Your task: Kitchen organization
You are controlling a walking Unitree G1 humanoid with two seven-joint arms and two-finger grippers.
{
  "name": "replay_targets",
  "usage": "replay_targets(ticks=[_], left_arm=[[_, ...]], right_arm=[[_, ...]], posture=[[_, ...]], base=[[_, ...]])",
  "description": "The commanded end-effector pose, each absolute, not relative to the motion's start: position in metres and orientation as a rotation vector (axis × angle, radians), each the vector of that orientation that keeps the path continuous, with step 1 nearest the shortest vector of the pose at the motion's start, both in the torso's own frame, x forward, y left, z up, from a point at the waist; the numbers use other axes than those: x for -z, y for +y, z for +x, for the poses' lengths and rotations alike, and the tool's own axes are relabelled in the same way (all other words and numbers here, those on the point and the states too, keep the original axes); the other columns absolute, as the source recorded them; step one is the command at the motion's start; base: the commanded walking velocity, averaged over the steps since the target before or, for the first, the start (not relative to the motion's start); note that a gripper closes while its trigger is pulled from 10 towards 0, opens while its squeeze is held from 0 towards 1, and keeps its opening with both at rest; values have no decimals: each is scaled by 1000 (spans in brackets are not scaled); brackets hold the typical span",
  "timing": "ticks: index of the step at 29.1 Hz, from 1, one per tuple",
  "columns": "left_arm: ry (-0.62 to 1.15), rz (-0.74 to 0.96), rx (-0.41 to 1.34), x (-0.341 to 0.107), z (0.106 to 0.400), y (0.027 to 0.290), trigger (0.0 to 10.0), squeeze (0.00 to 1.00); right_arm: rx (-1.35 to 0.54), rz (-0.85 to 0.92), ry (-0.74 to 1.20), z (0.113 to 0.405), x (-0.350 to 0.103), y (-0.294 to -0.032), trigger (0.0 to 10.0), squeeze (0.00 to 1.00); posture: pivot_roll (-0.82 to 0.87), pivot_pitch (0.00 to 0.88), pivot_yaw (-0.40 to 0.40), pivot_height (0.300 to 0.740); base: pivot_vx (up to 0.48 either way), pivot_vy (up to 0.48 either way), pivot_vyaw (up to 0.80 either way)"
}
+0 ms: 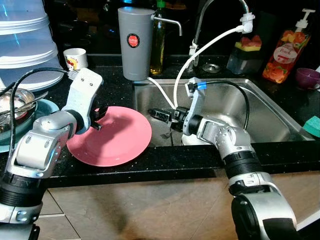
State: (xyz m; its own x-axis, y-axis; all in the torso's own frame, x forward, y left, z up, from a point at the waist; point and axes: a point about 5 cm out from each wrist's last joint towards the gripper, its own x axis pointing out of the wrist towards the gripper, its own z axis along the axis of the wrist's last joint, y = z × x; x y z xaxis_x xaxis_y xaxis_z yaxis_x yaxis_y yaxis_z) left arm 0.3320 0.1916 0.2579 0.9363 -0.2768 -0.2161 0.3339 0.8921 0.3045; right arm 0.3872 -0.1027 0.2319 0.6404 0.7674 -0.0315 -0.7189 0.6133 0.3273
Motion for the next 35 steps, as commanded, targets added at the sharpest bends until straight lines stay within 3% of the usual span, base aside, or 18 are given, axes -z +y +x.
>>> replay_targets(ticks=[1,17,29,30,32,33,34,35], left_arm=[[170,341,331,-259,328,195,10000,0],[197,315,396,-255,323,192,10000,0],[200,269,454,-257,320,188,10000,0],[196,254,476,-257,319,186,10000,0],[191,242,493,-258,318,185,10000,0],[184,234,511,-259,317,183,10000,0],[184,234,511,-259,317,183,10000,0],[169,210,546,-261,315,179,10000,0]], right_arm=[[-874,269,251,385,-220,-105,10000,0],[-952,295,356,375,-208,-98,10000,0],[-1047,462,376,365,-215,-82,10000,0],[-1066,489,375,363,-217,-81,4941,0],[-1076,500,376,362,-217,-80,4510,0],[-1082,510,377,361,-218,-79,2078,0],[-1082,510,377,361,-218,-79,2078,0],[-1084,520,379,360,-218,-79,0,0]], posture=[[139,50,-6,740],[139,51,-4,740],[142,51,-4,740],[141,52,-5,740],[140,50,-5,740],[139,50,-4,740],[139,50,-4,740],[141,49,-5,740]], base=[[0,0,0],[0,0,0],[0,0,0],[0,0,0],[0,0,0],[0,0,0],[0,0,0],[0,0,0]])
